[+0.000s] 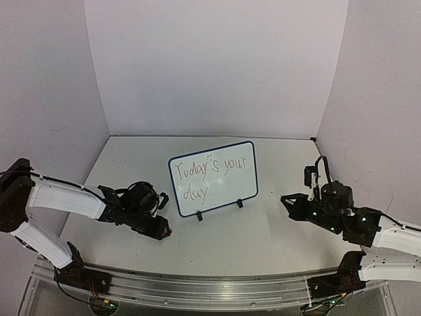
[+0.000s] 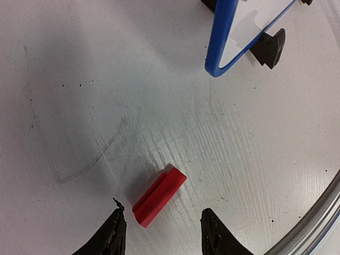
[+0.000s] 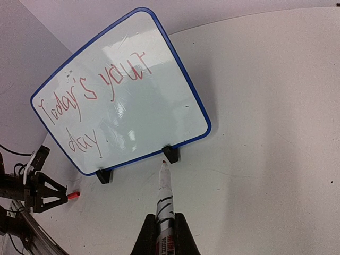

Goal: Write a sentence on the whiteboard
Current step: Pick up the pen cap from the center of the board, then insert the whiteboard marker without the cap into the pen cap.

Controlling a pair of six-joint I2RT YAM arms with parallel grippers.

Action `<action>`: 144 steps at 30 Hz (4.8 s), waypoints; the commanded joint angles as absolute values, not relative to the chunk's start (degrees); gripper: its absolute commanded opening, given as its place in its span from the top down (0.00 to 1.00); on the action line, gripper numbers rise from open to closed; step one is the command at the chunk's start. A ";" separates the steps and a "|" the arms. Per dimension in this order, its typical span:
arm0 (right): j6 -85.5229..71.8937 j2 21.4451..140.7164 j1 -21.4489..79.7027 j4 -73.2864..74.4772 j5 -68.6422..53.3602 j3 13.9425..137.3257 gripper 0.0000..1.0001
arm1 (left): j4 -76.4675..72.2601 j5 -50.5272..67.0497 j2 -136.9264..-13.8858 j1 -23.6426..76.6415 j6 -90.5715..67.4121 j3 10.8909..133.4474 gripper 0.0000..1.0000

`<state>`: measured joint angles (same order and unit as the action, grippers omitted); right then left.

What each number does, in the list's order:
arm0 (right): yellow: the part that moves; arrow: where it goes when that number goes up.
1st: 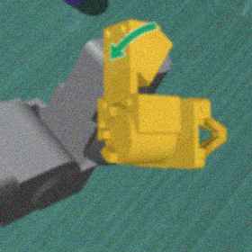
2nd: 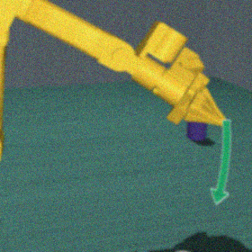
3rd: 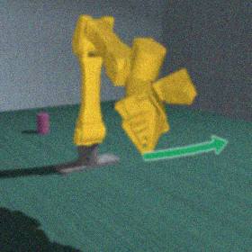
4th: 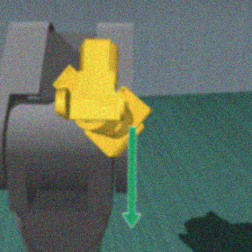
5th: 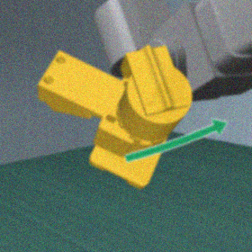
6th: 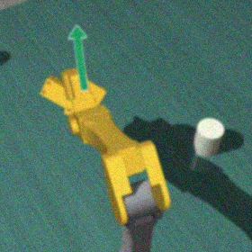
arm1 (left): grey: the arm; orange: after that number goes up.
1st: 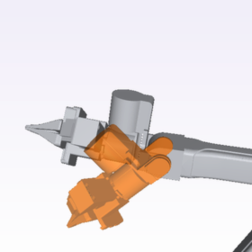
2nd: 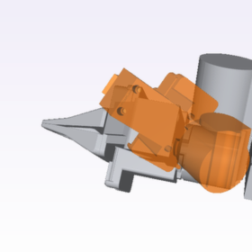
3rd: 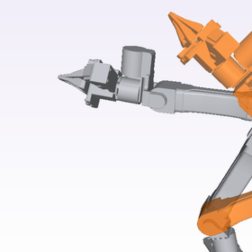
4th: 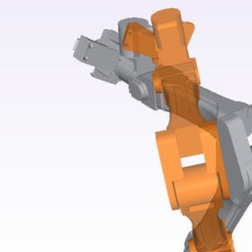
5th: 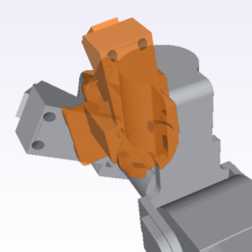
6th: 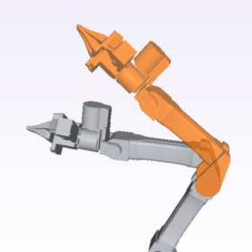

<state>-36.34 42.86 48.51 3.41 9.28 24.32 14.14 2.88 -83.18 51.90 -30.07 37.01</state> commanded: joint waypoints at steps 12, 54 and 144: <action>-37.44 44.32 48.39 0.55 8.69 25.37 1.00 | 17.11 3.52 -87.97 52.35 -21.95 40.94 0.58; -37.52 45.51 48.41 -1.06 8.63 24.68 1.00 | 22.28 0.60 -89.15 54.98 -21.74 41.74 0.98; -41.30 85.75 47.06 -21.17 -61.78 41.94 1.00 | 23.73 33.25 -79.80 59.77 3.60 55.40 1.00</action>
